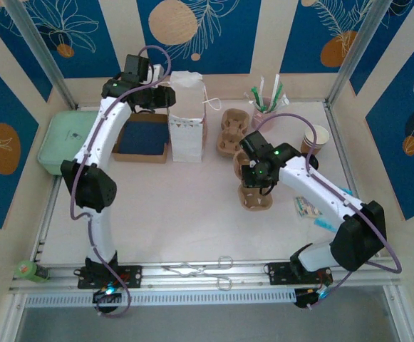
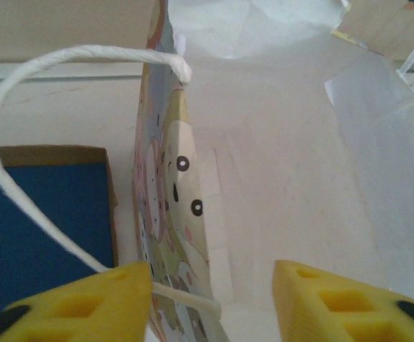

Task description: Pack the takeout coffee

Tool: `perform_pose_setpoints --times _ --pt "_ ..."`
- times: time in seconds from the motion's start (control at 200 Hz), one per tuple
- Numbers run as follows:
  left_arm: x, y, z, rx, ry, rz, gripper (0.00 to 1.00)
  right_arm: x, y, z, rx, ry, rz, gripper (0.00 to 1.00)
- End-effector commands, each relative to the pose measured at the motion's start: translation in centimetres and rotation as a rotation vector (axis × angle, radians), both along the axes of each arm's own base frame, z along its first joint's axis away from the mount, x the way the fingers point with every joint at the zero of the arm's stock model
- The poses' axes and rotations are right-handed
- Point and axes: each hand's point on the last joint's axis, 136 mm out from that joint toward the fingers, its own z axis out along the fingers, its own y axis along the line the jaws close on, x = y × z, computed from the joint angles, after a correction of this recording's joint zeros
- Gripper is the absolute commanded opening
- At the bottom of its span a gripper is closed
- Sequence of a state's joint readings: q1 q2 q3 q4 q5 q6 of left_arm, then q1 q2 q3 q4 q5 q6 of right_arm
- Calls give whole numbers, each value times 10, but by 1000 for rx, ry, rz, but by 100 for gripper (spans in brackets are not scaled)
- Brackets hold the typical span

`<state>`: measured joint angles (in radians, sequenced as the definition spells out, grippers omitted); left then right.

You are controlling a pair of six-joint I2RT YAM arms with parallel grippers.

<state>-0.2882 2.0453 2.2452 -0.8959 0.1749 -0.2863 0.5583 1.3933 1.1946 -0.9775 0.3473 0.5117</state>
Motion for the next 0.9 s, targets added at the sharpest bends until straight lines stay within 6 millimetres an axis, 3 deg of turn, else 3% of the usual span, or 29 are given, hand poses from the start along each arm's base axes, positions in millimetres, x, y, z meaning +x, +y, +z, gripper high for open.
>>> perform_pose_setpoints --times 0.0,0.21,0.485,0.755,0.895 --pt "-4 1 -1 59 9 -6 38 -5 -1 3 23 -3 -1 28" --pt "-11 -4 6 76 -7 -13 20 -5 -2 6 29 -12 -1 27" --pt "-25 -4 29 50 -29 -6 13 -8 -2 7 43 -17 -2 27" --pt "-58 1 33 3 -1 10 10 -11 -7 10 60 -34 -8 27" --pt "-81 3 30 -15 36 64 2 -9 -12 14 68 -43 -12 27"
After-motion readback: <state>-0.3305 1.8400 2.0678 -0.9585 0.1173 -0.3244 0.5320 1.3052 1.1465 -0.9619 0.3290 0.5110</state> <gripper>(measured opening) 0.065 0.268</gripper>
